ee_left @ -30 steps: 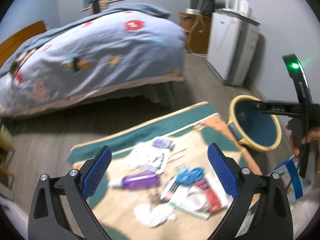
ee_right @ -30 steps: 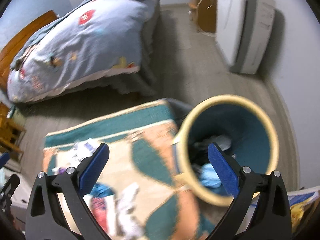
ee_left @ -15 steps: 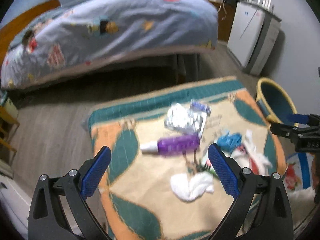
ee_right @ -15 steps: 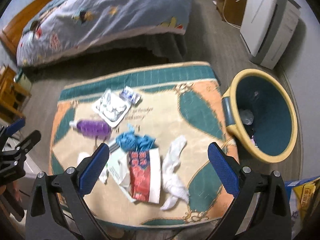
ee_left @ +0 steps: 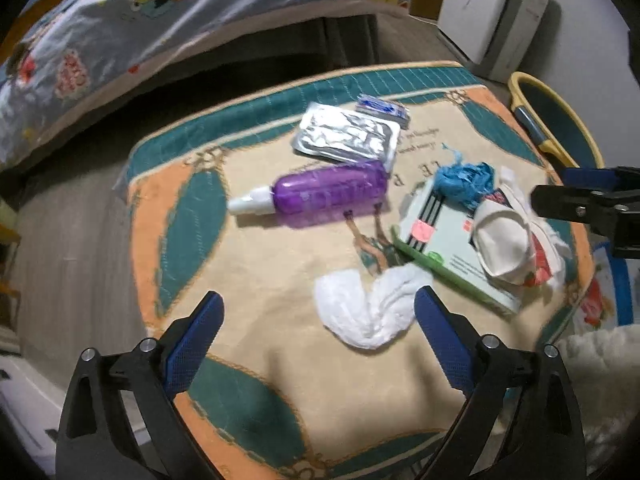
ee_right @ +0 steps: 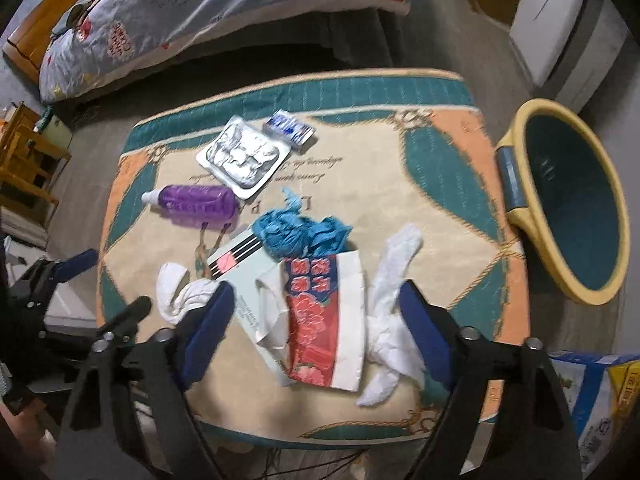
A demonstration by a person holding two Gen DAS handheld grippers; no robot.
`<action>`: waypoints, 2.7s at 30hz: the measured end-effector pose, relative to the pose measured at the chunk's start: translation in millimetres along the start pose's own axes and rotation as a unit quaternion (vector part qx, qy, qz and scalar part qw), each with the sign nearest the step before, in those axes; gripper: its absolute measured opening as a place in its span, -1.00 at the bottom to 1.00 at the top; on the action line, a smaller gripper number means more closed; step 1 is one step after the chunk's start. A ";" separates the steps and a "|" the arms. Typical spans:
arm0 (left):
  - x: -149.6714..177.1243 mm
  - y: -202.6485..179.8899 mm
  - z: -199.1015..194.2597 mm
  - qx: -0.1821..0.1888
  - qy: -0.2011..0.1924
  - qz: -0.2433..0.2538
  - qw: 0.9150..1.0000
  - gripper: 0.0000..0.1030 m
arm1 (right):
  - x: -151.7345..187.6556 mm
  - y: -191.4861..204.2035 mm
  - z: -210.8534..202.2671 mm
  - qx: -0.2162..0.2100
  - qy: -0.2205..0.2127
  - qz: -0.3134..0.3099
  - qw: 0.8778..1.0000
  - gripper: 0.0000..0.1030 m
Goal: Collect trash
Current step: 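Grasp the red-and-white snack bag with the right gripper while the left grasps a white tissue, then drop the snack bag into the wastebasket with the right gripper while the left drops the tissue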
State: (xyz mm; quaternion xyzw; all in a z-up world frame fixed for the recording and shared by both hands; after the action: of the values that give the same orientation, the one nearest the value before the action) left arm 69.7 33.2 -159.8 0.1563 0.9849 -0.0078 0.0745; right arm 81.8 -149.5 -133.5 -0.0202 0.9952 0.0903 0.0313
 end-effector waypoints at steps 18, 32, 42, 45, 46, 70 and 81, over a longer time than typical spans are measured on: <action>4.4 -30.4 27.9 0.001 0.064 0.077 0.995 -0.84 | -1.7 21.9 12.0 -0.033 0.046 -0.068 0.996 -0.73; -39.2 -52.1 -91.6 0.023 -0.120 0.062 0.991 -0.84 | -24.7 -41.8 -93.7 -0.086 -0.090 -0.009 0.992 -0.73; -78.4 -100.4 -110.0 0.036 -0.151 0.094 0.983 -0.84 | -50.1 -122.0 -108.0 -0.083 -0.120 0.064 0.987 -0.73; -90.1 -118.9 -108.2 0.029 -0.154 0.112 0.981 -0.84 | -56.9 -144.3 -103.5 -0.071 -0.117 0.079 0.987 -0.73; -94.2 -123.0 -107.4 0.030 -0.155 0.116 0.981 -0.84 | -57.8 -151.1 -101.2 -0.071 -0.115 0.085 0.987 -0.73; -153.4 -241.7 -53.6 0.110 -0.147 0.186 0.965 -0.84 | -55.3 -291.2 -69.7 -0.018 -0.090 0.243 0.966 -0.73; -166.8 -292.4 0.7 0.115 -0.123 0.218 0.961 -0.84 | -54.6 -306.3 -57.6 -0.015 -0.075 0.263 0.962 -0.73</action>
State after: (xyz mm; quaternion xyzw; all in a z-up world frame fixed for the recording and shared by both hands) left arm 136.3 -296.1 -137.9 0.3722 0.9028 -0.1235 0.1763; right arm 147.0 -459.1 -128.0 0.2489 0.9587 0.1113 0.0811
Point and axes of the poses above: each gripper's, at about its wrist camera, not at the fingertips, and z roughly the way its jaws point, y to its left, x to its underside, the point moved 2 cm from there along z, roughly the way its jaws point, and after that the axes turned 14 degrees about y, right-handed, at the moved point
